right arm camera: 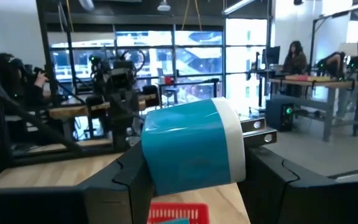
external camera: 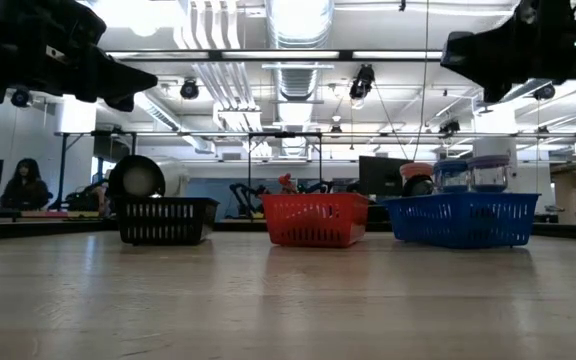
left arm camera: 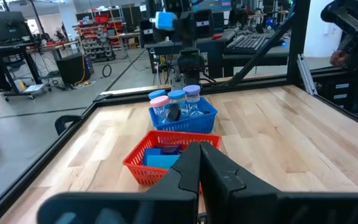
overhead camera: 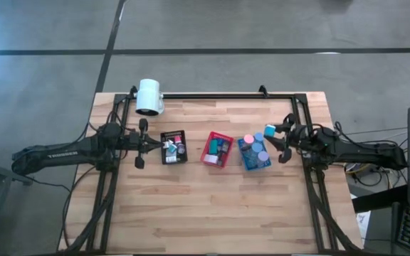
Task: Pick & Place Office items
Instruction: Put the blue charger adapter into the black bin
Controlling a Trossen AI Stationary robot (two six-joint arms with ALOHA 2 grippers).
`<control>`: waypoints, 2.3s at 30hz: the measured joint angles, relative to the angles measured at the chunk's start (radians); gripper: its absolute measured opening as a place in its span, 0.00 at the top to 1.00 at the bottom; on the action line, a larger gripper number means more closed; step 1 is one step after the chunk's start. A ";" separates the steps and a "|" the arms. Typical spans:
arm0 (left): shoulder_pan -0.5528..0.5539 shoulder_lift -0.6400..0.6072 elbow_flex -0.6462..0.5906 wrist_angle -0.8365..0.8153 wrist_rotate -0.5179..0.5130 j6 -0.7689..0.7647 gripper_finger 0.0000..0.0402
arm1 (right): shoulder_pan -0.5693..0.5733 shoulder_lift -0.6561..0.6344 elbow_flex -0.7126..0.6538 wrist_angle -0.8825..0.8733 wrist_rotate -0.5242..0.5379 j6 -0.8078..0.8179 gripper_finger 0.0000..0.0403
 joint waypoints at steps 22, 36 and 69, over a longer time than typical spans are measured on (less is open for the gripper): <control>0.000 0.000 0.000 0.015 0.002 0.000 0.97 | -0.001 0.004 -0.102 0.078 -0.011 0.070 0.57; 0.000 0.000 0.000 0.099 -0.001 -0.008 0.97 | 0.005 0.543 0.309 -0.006 -0.014 0.007 0.57; 0.000 -0.002 0.000 0.105 0.002 -0.034 0.97 | 0.051 1.868 1.462 -0.450 -0.074 -0.052 0.57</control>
